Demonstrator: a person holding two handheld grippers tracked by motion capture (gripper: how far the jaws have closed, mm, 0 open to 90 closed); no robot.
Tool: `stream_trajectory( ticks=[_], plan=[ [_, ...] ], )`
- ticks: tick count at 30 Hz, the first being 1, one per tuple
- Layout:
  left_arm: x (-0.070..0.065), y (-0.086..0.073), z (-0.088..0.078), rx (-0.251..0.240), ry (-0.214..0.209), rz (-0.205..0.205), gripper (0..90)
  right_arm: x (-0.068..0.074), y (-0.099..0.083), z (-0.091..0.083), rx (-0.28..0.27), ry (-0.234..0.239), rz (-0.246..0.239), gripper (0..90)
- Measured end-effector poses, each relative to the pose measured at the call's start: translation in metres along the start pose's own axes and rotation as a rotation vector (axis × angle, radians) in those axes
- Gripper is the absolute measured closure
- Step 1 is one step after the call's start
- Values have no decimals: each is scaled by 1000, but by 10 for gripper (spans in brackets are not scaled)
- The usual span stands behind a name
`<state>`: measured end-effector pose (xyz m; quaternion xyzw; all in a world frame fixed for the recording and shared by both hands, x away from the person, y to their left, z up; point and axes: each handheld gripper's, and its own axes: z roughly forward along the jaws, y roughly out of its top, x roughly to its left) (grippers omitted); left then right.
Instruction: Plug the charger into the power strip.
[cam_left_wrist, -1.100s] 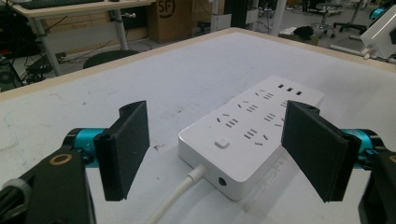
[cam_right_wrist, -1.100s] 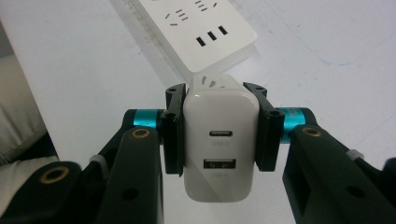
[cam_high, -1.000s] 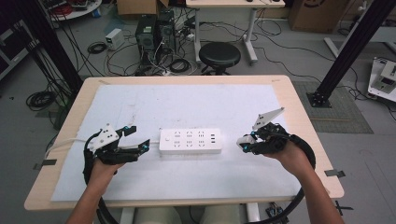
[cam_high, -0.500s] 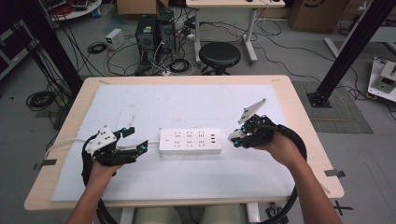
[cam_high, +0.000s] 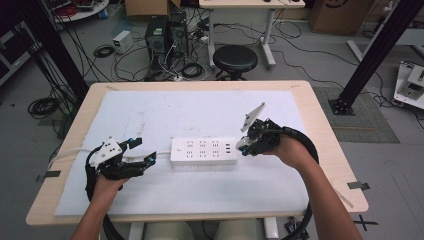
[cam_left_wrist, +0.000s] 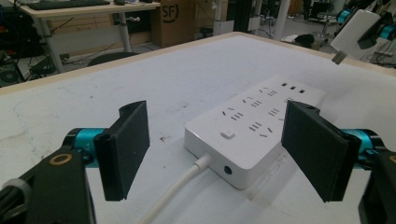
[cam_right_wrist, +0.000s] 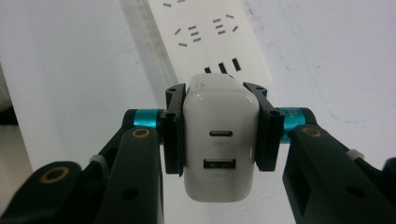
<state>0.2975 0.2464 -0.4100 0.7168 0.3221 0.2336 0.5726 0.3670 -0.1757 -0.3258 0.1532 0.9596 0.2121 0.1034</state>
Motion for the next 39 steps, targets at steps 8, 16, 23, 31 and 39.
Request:
stream_trajectory(
  ticks=[8,16,23,31,39],
  plan=[
    [0,-1,0,-3,-6,-7,236,-4,-5,-1,-3,41,7,631],
    [0,-2,0,-6,-9,-12,237,-3,-7,0,3,85,-9,631],
    [0,-5,0,-7,-13,-16,236,-1,-10,-2,-70,101,34,631],
    [0,-6,0,-11,-10,-20,236,-7,-4,-2,-107,93,48,631],
    [1,-6,-1,-17,-11,-27,237,-14,18,5,-91,105,14,631]
  ],
)
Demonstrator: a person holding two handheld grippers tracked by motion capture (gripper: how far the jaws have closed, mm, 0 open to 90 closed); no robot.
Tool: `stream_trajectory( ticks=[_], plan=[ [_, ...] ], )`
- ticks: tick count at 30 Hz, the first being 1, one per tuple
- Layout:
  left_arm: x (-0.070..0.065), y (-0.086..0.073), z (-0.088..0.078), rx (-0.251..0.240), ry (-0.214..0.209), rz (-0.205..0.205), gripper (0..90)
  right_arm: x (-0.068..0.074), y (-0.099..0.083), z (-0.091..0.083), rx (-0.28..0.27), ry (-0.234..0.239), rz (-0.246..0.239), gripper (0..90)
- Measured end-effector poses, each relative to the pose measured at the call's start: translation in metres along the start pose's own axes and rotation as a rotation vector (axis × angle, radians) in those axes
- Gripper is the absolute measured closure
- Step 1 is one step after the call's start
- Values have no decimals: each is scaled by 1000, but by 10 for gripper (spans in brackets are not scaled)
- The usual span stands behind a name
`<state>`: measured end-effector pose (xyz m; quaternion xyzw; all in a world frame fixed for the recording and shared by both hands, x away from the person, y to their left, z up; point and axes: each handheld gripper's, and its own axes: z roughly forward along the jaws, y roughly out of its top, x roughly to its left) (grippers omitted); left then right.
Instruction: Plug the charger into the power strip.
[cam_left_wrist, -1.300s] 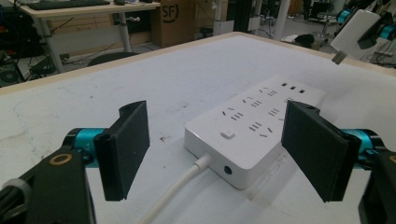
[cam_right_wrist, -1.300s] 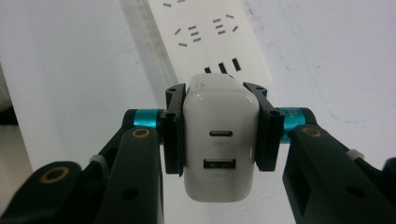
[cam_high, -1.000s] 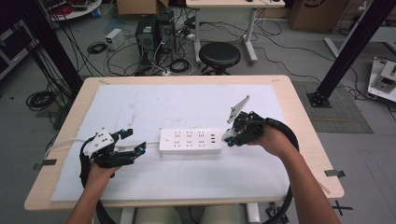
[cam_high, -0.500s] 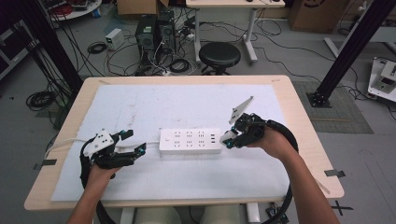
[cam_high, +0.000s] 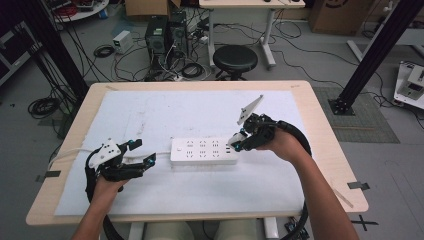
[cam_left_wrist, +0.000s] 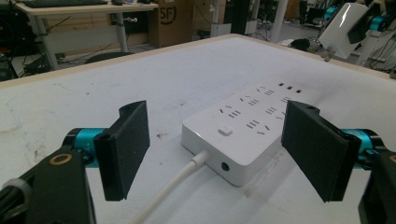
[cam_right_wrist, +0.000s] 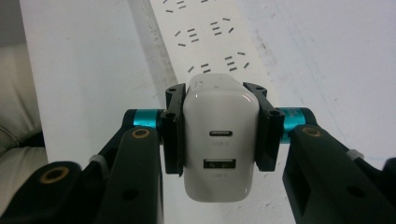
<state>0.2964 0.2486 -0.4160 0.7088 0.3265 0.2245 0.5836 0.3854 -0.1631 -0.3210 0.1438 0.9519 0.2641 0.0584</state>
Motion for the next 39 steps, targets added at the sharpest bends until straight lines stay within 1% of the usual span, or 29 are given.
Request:
stream_trajectory(
  ticks=[6,7,8,9,10,11,14,15,23,27,31,34,35,38,39],
  plan=[
    [0,0,1,-5,-3,-1,236,-7,21,8,28,13,-37,631],
    [0,0,1,-5,-3,-1,236,-7,21,8,28,13,-37,631],
    [0,0,1,-5,-3,-1,236,-7,25,9,39,16,-39,631],
    [1,-1,1,-6,-5,-2,236,-11,33,15,55,26,-62,631],
    [1,-1,1,-7,-6,-4,236,-11,35,17,58,29,-65,631],
    [1,-1,1,-7,-6,-4,236,-11,35,17,58,29,-65,631],
    [1,-1,0,-9,-6,-6,236,-13,40,23,80,32,-79,631],
    [1,-1,0,-10,-7,-6,236,-14,41,28,94,38,-95,631],
    [2,-4,-1,-15,-8,-10,237,-20,46,41,122,53,-112,632],
    [1,-4,-1,-20,-9,-12,237,-23,50,49,147,53,-128,631],
    [2,-5,-1,-19,-9,-13,236,-27,52,54,156,59,-140,631],
    [3,-6,-1,-18,-11,-16,236,-28,52,58,166,64,-138,631],
    [3,-6,-1,-23,-11,-18,236,-29,53,61,171,65,-148,631],
    [3,-6,0,-22,-11,-18,237,-29,53,62,175,66,-147,631],
    [3,-7,0,-19,-13,-19,237,-30,53,68,190,64,-160,631]
  ],
)
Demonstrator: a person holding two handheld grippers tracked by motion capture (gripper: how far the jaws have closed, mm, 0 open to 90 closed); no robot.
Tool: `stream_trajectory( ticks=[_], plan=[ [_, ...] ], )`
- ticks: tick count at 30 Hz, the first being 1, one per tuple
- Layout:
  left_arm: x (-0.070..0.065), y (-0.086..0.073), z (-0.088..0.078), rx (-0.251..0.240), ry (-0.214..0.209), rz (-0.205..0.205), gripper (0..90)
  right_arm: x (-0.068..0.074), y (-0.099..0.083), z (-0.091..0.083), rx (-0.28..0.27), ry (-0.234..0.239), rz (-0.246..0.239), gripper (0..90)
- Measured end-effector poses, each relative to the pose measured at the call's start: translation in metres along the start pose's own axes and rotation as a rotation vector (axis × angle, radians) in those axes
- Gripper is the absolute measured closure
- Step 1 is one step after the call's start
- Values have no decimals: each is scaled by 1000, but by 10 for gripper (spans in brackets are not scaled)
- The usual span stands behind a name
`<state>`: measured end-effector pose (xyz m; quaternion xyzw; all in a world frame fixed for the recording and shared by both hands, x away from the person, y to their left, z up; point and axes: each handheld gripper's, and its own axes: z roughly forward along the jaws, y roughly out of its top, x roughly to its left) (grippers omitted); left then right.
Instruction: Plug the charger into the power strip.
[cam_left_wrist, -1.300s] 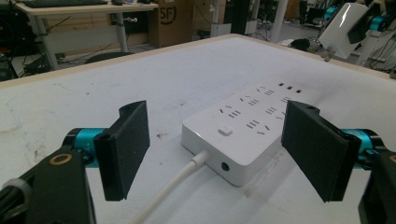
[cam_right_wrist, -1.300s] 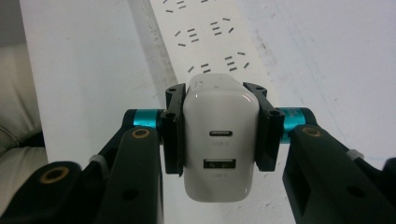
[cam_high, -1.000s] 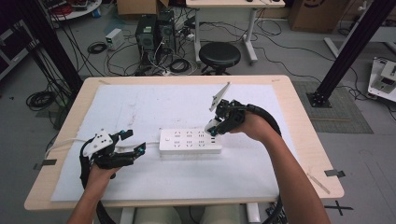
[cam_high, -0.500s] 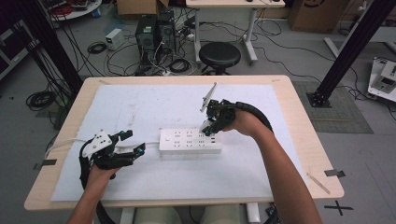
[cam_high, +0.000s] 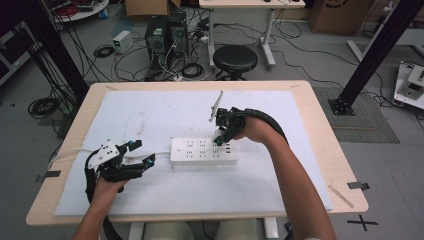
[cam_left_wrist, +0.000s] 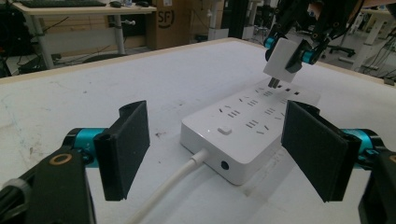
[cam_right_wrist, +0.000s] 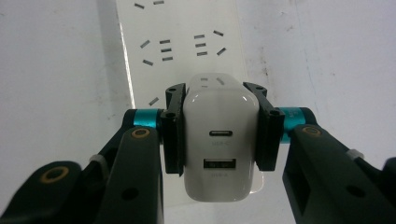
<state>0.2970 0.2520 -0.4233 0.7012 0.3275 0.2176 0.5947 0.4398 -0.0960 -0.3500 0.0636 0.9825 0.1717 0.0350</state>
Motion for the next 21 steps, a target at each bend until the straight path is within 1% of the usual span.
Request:
stream_trajectory(
  ticks=[2,4,6,11,14,16,17,18,20,21],
  plan=[
    [0,0,0,3,1,3,237,-1,1,3,3,-6,-9,632],
    [1,0,0,1,0,2,237,-1,1,3,9,-3,-3,631],
    [1,0,0,-2,1,-1,236,-1,2,5,10,-5,-26,632],
    [1,0,1,2,1,-3,236,1,5,9,26,-11,-63,632],
    [1,0,1,3,0,-3,236,5,10,11,59,-29,-103,632],
    [1,-1,2,5,-1,-1,236,7,15,12,81,-39,-106,632],
    [1,-1,2,5,-1,-1,236,7,15,12,81,-39,-106,632],
    [-1,0,3,1,-2,-3,236,9,21,14,107,-50,-115,633],
    [-1,0,2,0,-1,-5,236,11,25,15,130,-56,-111,633],
    [-1,0,2,2,0,-6,236,11,28,16,148,-60,-116,634]
  ],
)
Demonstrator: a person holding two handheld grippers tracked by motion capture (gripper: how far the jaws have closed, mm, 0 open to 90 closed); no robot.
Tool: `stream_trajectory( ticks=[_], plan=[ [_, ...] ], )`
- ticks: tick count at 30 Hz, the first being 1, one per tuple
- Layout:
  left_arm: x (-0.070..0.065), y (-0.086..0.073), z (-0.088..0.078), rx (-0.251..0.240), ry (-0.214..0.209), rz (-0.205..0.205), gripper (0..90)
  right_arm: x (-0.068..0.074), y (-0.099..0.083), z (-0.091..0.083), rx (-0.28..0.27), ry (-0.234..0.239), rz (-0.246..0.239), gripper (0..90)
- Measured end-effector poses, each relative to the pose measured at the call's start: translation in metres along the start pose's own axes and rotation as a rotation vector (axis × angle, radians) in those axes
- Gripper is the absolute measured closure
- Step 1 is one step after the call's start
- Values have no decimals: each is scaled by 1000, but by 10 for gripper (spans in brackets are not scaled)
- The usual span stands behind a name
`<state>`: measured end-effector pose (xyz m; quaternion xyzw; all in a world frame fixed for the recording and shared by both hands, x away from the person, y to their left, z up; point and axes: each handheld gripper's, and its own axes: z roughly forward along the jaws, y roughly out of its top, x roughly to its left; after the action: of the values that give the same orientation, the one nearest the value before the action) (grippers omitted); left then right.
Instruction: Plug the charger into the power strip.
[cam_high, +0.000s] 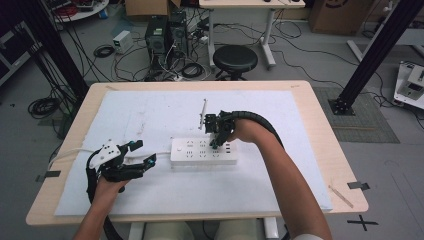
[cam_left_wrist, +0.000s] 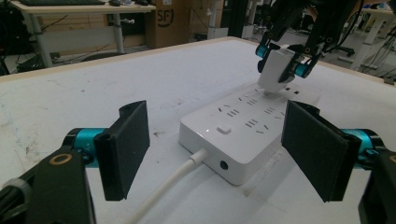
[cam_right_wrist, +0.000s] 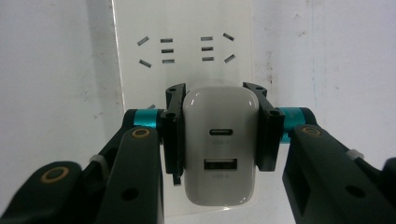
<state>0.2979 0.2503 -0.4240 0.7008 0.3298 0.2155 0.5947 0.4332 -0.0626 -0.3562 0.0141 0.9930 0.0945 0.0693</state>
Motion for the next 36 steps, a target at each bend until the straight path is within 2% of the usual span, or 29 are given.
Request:
stream_trajectory(
  ticks=[3,9,11,19,25,36],
  plan=[
    [0,0,-1,-4,2,-2,236,-1,6,2,25,4,3,634],
    [0,0,-1,-3,-1,1,237,0,8,3,32,1,-1,634],
    [-1,0,1,-12,-3,-5,236,3,10,10,68,-12,-22,633],
    [0,0,2,-11,-5,-5,237,0,11,10,74,6,-8,634],
    [0,0,1,-12,-5,-4,236,-1,16,11,106,12,-7,635],
    [0,0,3,-11,-2,-8,236,-5,15,15,106,37,28,635]
  ],
)
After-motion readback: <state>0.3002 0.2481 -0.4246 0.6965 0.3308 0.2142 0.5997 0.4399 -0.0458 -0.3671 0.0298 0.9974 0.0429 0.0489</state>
